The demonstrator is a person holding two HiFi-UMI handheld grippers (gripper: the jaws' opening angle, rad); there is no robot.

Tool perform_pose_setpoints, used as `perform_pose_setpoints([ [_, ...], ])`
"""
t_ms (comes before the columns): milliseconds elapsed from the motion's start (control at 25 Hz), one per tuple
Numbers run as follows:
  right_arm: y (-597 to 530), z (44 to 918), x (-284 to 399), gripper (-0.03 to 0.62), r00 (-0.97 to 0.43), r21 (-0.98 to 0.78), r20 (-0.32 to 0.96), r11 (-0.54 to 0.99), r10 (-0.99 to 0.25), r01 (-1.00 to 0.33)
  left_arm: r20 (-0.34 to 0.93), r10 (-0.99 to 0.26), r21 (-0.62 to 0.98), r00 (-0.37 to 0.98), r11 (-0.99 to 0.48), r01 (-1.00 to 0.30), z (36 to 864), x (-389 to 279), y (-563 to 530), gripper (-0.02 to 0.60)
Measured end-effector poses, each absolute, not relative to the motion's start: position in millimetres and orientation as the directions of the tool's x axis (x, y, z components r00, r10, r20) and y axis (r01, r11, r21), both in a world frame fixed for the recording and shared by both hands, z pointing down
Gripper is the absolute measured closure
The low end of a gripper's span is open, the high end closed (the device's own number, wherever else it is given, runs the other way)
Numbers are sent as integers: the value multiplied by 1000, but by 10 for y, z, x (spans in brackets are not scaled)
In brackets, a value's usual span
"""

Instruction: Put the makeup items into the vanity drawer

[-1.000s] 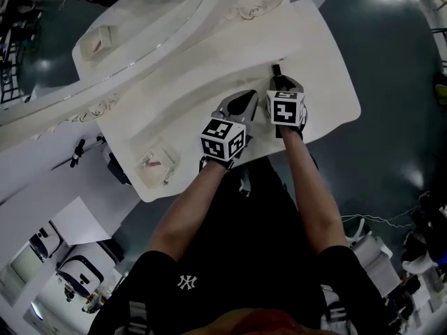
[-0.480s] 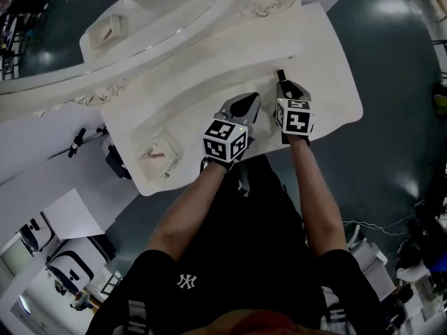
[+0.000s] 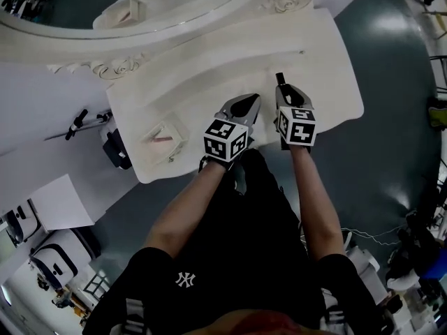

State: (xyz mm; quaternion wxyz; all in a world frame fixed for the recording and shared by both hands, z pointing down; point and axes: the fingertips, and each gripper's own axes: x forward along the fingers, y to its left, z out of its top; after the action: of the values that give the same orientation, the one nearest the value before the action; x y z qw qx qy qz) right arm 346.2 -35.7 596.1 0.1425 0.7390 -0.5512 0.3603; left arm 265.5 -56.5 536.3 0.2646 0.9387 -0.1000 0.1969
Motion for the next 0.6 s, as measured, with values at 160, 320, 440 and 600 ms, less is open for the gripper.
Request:
perform_pose_setpoints([
  [160, -399, 5853, 3167, 473, 105, -179, 678, -302, -727, -936, 412, -130, 448, 902, -833, -325, 5265, 2373, -595, 581],
  [320, -464, 5772, 2836, 473, 70, -178, 668, -250, -741, -952, 414, -178, 439, 893, -820, -367, 5213, 2043, -632, 581],
  [440, -544, 5701, 2574, 473, 32, -182, 655, -199, -755, -963, 412, -212, 434, 886, -810, -395, 5174, 1807, -664, 581],
  [600, -659, 5607, 2182, 473, -37, -199, 629, -116, -776, -973, 415, -261, 422, 871, -793, -439, 5110, 1478, -730, 581],
])
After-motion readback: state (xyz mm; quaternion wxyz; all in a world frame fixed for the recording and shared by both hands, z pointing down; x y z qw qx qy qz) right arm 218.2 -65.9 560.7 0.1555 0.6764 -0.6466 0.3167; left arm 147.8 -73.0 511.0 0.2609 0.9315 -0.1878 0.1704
